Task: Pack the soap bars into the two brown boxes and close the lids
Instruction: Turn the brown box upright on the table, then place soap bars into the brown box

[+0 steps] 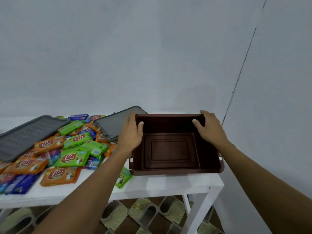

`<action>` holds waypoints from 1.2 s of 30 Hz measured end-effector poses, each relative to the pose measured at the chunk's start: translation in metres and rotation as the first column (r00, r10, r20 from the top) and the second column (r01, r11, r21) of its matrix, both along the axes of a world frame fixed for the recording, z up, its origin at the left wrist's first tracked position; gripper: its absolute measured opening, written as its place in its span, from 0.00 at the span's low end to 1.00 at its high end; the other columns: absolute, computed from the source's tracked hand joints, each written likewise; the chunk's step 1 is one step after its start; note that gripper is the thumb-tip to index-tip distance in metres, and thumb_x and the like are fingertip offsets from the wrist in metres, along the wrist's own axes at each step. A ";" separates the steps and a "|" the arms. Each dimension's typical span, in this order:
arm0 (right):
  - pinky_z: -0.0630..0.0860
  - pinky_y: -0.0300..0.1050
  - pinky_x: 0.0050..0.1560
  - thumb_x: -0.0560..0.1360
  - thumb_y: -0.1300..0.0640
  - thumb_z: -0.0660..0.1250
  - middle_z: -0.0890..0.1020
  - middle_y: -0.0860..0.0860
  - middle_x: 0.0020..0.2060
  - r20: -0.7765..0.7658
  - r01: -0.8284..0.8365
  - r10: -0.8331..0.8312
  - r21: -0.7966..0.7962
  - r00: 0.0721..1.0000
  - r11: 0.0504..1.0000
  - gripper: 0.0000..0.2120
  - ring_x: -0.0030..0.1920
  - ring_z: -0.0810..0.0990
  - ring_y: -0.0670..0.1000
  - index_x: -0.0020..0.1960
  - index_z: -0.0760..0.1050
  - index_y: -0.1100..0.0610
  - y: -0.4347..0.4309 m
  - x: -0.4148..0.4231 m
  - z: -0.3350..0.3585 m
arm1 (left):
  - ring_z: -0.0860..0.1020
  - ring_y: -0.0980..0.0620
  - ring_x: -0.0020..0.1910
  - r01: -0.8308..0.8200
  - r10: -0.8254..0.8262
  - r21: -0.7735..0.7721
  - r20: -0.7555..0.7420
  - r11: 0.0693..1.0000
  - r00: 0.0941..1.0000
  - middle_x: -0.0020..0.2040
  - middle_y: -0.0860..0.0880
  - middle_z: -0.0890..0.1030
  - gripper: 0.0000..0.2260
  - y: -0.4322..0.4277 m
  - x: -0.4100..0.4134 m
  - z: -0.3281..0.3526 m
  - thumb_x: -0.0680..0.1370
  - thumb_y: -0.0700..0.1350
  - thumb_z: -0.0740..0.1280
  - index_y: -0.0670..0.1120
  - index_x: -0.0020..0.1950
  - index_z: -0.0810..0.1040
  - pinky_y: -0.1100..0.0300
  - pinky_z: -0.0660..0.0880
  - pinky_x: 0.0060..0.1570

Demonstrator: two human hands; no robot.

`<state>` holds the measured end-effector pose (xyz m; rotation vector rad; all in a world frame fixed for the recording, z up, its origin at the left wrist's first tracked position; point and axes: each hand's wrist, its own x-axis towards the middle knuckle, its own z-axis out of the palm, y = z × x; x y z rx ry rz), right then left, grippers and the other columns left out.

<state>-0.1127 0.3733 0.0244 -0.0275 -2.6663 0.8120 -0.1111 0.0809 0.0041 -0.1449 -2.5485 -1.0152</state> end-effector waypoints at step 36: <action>0.70 0.56 0.58 0.76 0.45 0.63 0.77 0.48 0.61 0.064 -0.472 0.499 0.448 0.864 0.760 0.17 0.62 0.72 0.54 0.63 0.76 0.49 -0.173 0.025 0.006 | 0.60 0.43 0.75 0.111 0.138 -0.595 0.357 0.796 0.924 0.77 0.44 0.61 0.36 -0.192 0.040 -0.030 0.74 0.55 0.71 0.47 0.77 0.59 0.47 0.62 0.71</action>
